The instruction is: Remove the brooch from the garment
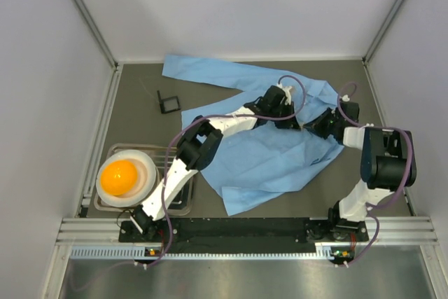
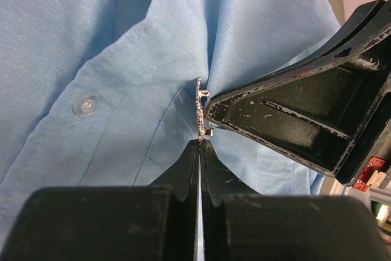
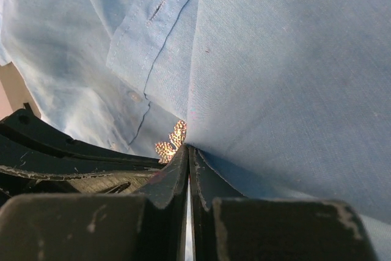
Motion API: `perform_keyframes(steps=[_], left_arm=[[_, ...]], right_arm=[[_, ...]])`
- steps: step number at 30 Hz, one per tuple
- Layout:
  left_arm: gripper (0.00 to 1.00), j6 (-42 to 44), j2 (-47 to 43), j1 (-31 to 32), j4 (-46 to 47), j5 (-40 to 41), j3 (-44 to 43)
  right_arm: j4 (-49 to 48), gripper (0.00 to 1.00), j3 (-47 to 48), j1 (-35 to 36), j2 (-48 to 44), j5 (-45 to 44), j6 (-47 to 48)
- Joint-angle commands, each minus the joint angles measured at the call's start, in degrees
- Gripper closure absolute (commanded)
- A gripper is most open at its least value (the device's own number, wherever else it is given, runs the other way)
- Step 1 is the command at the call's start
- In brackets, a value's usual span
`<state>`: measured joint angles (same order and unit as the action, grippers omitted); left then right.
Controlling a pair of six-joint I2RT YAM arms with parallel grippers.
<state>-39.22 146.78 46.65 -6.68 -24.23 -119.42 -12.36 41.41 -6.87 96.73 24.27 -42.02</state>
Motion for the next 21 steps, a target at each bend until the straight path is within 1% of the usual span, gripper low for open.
perform_keyframes(steps=[1,5,8,10,12,13,14,15,16,17,18,20,21], left_arm=[[1.0,-5.3,0.5,-0.5,8.1,-6.3,-2.7],[1.0,-10.1,1.4,-0.9,11.1,-8.7,-2.5],[1.0,-11.3,1.7,-1.1,12.4,-9.6,-2.5],[1.0,-11.0,1.2,-1.3,11.7,-9.3,-2.3],[1.0,-8.7,0.7,-1.3,10.0,-8.0,-2.4],[1.0,-7.5,0.0,-1.2,7.7,-7.2,-2.4],[1.0,-5.2,-0.4,-1.3,6.9,-5.4,-2.3],[1.0,-4.1,-0.7,-1.3,4.7,-4.5,-2.2],[1.0,-2.1,-1.7,-1.1,1.9,-3.0,-2.1],[1.0,-0.3,-2.0,-1.0,1.0,-1.1,-2.0],[1.0,0.6,-2.1,-0.7,0.2,0.1,-2.2],[1.0,2.7,-2.3,-0.3,-2.4,1.8,-2.8],[1.0,3.0,-2.5,0.0,-2.7,2.9,-2.9]], right_arm=[[2.9,1.0,2.1,1.2,2.3,-4.1,1.8],[4.8,1.0,2.9,1.9,2.6,-6.2,2.1],[6.6,1.0,3.4,2.5,2.6,-7.6,3.0],[6.6,1.0,3.2,2.5,2.3,-7.7,3.0],[6.6,1.0,3.2,2.5,1.4,-7.7,3.1],[6.6,1.0,3.2,2.5,0.9,-8.2,3.2],[6.6,1.0,3.3,2.3,0.1,-8.2,3.3],[6.6,0.98,3.4,2.3,-0.3,-8.0,3.8],[6.2,0.89,3.8,2.0,-0.8,-5.9,4.1],[5.8,0.85,3.7,1.4,-1.2,-4.9,4.1],[5.2,0.75,3.6,1.3,-2.1,-4.0,3.7],[5.1,0.7,3.4,1.1,-3.4,-3.0,3.6],[5.3,0.64,3.4,1.1,-4.3,-3.2,3.7]])
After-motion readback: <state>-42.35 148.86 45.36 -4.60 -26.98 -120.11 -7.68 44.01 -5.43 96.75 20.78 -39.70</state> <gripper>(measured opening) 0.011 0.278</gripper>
